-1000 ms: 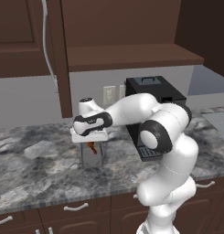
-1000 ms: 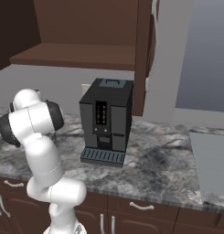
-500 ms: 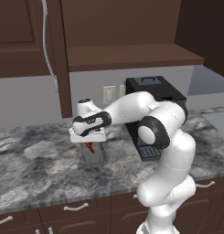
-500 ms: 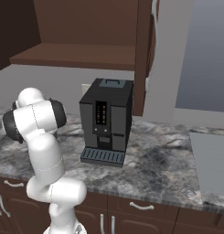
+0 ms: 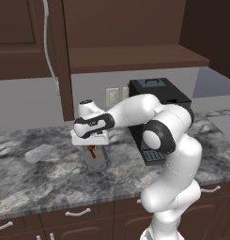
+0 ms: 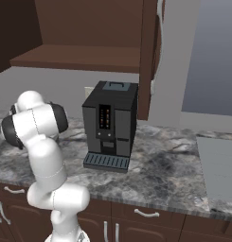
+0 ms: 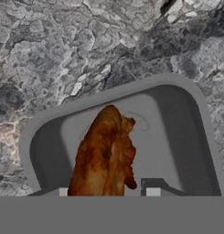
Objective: Retrieve the tupperware from the cabinet, then place the raw meat into the tupperware to avoid contamination.
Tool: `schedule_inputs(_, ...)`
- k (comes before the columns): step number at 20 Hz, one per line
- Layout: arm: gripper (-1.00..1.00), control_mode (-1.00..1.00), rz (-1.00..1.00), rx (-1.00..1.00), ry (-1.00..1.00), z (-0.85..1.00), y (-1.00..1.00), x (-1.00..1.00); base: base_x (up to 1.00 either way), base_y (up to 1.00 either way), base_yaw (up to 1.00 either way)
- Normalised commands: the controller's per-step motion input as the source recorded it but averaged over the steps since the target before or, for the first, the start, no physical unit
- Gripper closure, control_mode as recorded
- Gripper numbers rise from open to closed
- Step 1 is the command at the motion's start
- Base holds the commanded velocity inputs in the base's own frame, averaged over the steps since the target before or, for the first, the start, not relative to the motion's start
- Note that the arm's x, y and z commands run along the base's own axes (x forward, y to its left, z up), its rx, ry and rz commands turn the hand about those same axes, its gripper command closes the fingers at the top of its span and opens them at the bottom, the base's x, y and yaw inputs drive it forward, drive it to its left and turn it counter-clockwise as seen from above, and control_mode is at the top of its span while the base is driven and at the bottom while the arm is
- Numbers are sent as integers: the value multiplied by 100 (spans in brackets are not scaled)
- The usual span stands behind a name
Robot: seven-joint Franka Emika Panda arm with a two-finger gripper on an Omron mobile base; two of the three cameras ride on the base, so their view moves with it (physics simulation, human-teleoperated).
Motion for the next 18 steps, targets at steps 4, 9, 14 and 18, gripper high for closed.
schedule_inputs(4,-100,-100,-5,0,0,4,0,-9,0,0,0)
schedule_inputs(9,-100,-100,-5,0,0,3,0,-6,0,0,0)
schedule_inputs(14,-100,-100,-6,0,0,24,-12,-8,0,0,0)
schedule_inputs(18,-100,-100,-5,0,-3,29,-22,-8,0,0,0)
